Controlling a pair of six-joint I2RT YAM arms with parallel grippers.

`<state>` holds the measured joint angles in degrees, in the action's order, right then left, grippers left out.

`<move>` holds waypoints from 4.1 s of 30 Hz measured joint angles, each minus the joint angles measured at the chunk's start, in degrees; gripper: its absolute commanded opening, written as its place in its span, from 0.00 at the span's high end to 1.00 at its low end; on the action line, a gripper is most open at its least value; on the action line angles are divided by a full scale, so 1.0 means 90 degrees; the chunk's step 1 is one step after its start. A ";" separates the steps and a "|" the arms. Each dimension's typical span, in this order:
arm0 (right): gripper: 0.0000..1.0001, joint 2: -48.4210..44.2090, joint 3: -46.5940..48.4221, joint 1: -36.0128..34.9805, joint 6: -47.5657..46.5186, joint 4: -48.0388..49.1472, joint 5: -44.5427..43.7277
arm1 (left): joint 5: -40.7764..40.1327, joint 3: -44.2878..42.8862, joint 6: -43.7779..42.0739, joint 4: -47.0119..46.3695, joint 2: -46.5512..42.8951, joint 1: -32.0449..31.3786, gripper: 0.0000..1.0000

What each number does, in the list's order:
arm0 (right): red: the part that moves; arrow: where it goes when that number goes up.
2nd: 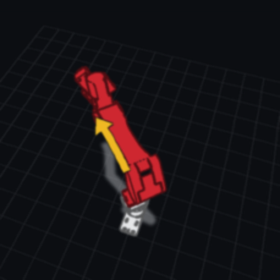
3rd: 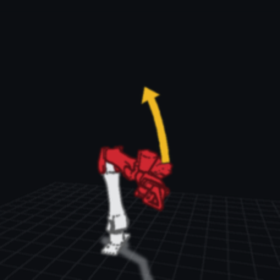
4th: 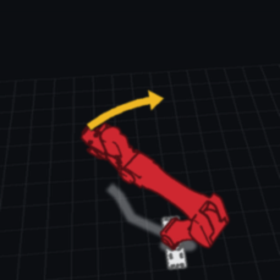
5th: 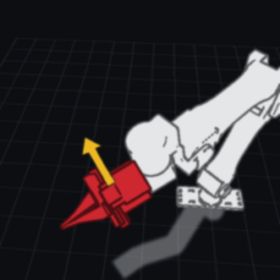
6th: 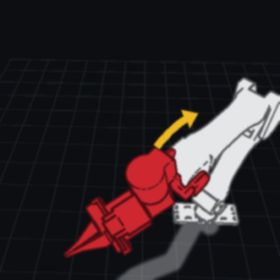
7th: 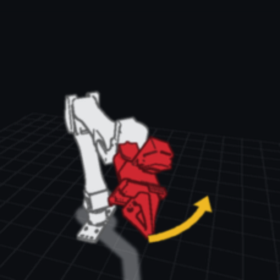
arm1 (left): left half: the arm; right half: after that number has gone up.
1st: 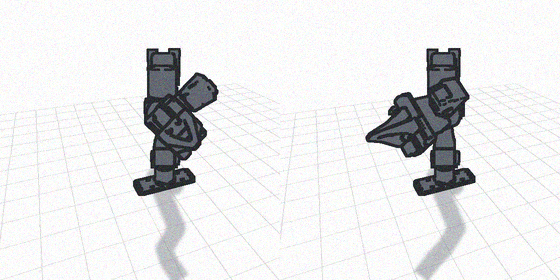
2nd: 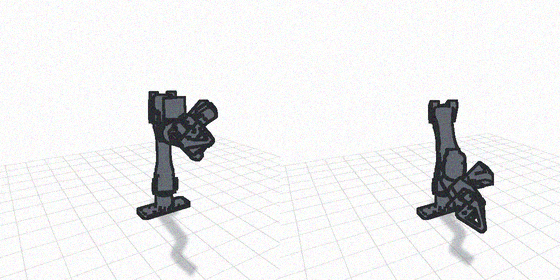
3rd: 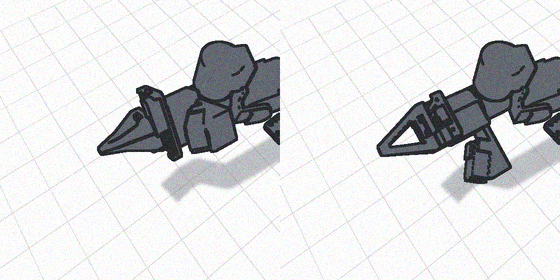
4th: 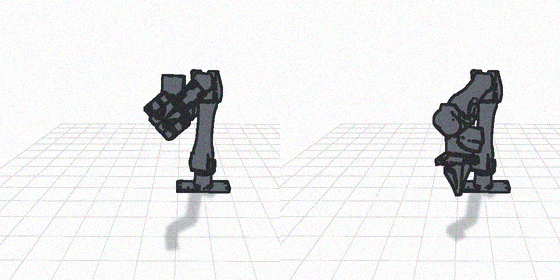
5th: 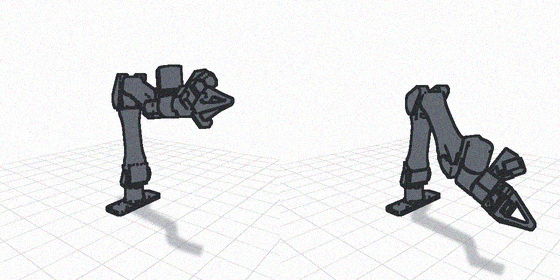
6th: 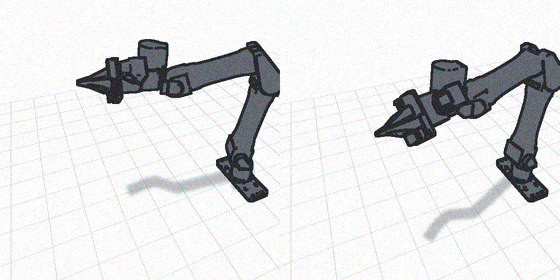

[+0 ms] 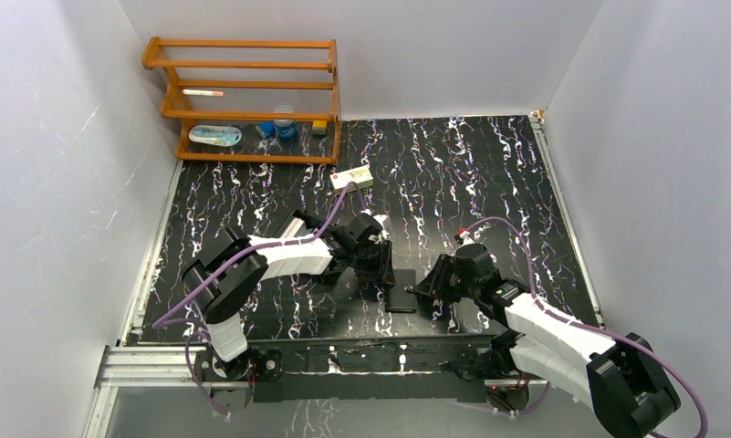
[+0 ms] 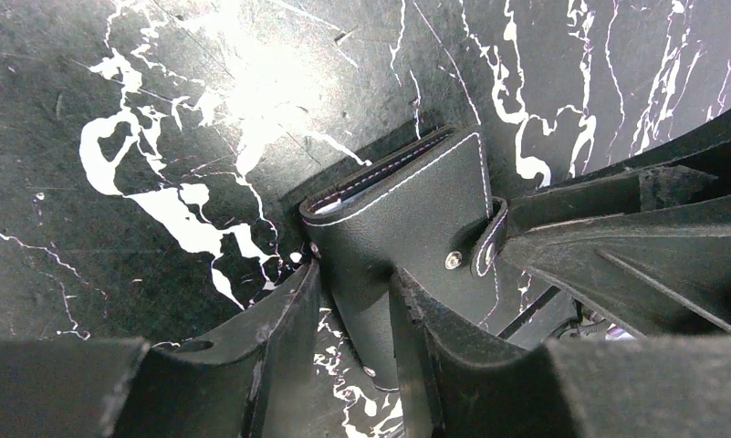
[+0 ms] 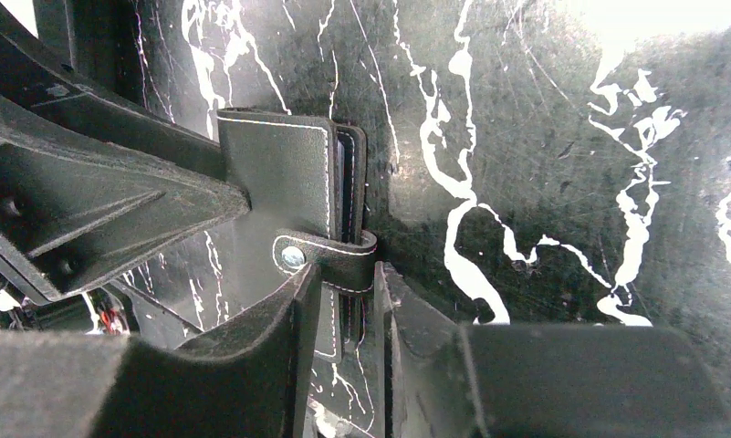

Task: Put the credit cards into the card holder
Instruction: Close the card holder at the center of the board.

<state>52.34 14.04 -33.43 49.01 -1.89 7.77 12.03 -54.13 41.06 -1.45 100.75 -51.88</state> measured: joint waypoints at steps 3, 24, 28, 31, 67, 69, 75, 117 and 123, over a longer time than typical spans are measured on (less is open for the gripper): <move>0.67 -0.0044 0.0000 0.0058 -0.0034 -0.0007 0.0029 | -0.0002 -0.0034 -0.0061 0.0036 0.0022 0.0000 0.68; 0.74 0.0503 0.0000 0.0287 -0.0155 0.0505 0.0687 | 0.0046 -0.0197 -0.0170 0.0211 0.0109 0.0000 0.69; 0.73 0.0532 0.0000 0.0291 -0.0199 0.0522 0.0704 | 0.0041 -0.0199 -0.0160 0.0219 0.0109 0.0000 0.64; 0.73 0.0532 0.0005 0.0289 -0.0262 0.0522 0.0709 | -0.0002 -0.0270 -0.0131 0.0304 0.0107 0.0000 0.62; 0.73 0.0903 0.0311 0.0287 -0.0544 0.0211 0.0850 | 0.0180 -0.0906 -0.0369 0.0777 0.0243 -0.0321 0.60; 0.73 0.0903 0.0311 0.0287 -0.0542 0.0211 0.0850 | 0.0168 -0.0964 -0.0430 0.0845 0.0282 -0.0333 0.63; 0.73 0.0903 0.0313 0.0287 -0.0537 0.0202 0.0848 | 0.0095 -0.1171 -0.0622 0.1112 0.0393 -0.0369 0.62; 0.74 0.0903 0.0542 0.0284 -0.0126 -0.0245 0.0821 | -0.0964 -0.1872 -0.1360 0.1982 0.0673 -0.0930 0.66; 0.74 0.0816 0.0656 0.0284 -0.0066 -0.0457 0.0818 | -0.1134 -0.2040 -0.1440 0.2181 0.0765 -0.0993 0.68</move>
<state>59.68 19.94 -30.87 48.42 -6.00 15.14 1.83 -72.49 28.10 18.17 107.63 -60.82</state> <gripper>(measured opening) 0.264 0.333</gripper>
